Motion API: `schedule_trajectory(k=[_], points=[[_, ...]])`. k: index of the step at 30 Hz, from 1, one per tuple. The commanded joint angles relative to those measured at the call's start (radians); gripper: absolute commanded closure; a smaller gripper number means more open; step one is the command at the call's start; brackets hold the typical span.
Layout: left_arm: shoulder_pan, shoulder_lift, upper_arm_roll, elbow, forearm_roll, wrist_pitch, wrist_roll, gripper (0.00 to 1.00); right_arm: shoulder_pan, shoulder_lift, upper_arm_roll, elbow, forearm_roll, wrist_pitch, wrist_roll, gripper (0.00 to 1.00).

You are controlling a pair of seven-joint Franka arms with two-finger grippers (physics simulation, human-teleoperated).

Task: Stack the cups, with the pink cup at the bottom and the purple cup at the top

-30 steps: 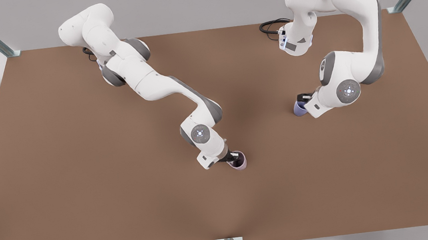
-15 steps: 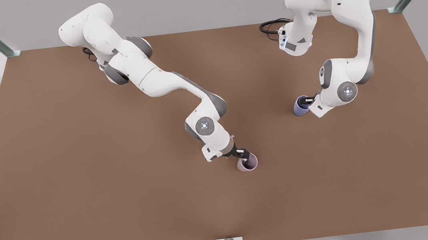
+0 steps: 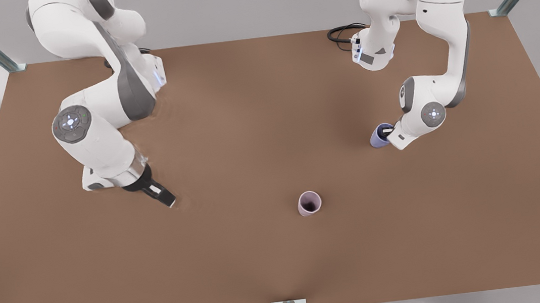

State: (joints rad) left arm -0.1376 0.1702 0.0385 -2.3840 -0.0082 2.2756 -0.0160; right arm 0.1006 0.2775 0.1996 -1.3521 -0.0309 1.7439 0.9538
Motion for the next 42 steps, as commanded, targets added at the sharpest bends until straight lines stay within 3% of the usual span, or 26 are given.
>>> schedule_trajectory(k=[1,5,8,11,14,15,17,18,21,23,42], points=[[0.000,0.002,0.000,0.002,-0.016,0.005,0.028,0.79,-0.077,-0.139,0.000,-0.159,-0.014,-0.264,-0.819,0.00],[0.000,-0.018,-0.002,0.034,-0.016,-0.044,0.028,0.79,-0.105,-0.113,0.001,-0.156,-0.047,-0.202,-0.955,0.00],[-0.004,-0.029,-0.008,0.192,-0.016,-0.221,0.027,0.79,-0.122,-0.101,-0.002,-0.151,-0.090,-0.161,-1.515,0.00],[-0.013,-0.015,-0.011,0.334,-0.016,-0.343,0.018,0.79,-0.137,-0.098,0.000,-0.150,-0.100,-0.092,-1.887,0.00],[-0.063,0.103,-0.011,0.670,-0.016,-0.524,-0.116,0.79,-0.139,-0.096,0.000,-0.154,-0.109,-0.064,-2.228,0.00],[-0.103,0.202,-0.011,0.856,-0.016,-0.599,-0.243,0.79,-0.141,-0.096,0.000,-0.156,-0.109,-0.057,-2.302,0.00],[-0.174,0.333,-0.009,1.062,-0.015,-0.674,-0.415,0.79,-0.128,-0.101,0.001,-0.156,-0.138,-0.050,-2.374,0.00],[-0.189,0.367,-0.011,1.105,-0.016,-0.666,-0.426,0.79,-0.136,-0.103,0.001,-0.156,-0.135,-0.064,-2.264,0.00],[-0.212,0.450,-0.072,1.212,-0.045,-0.637,-0.486,0.79,-0.144,-0.101,-0.023,-0.145,-0.133,-0.172,-1.402,0.00],[-0.235,0.474,-0.103,1.223,-0.046,-0.576,-0.578,0.79,-0.142,-0.101,-0.022,-0.142,-0.130,-0.233,-1.031,0.00],[-0.298,0.560,-0.104,1.211,-0.130,-0.332,-0.708,0.79,-0.176,-0.061,-0.029,-0.111,-0.070,-0.215,-0.902,0.00]])
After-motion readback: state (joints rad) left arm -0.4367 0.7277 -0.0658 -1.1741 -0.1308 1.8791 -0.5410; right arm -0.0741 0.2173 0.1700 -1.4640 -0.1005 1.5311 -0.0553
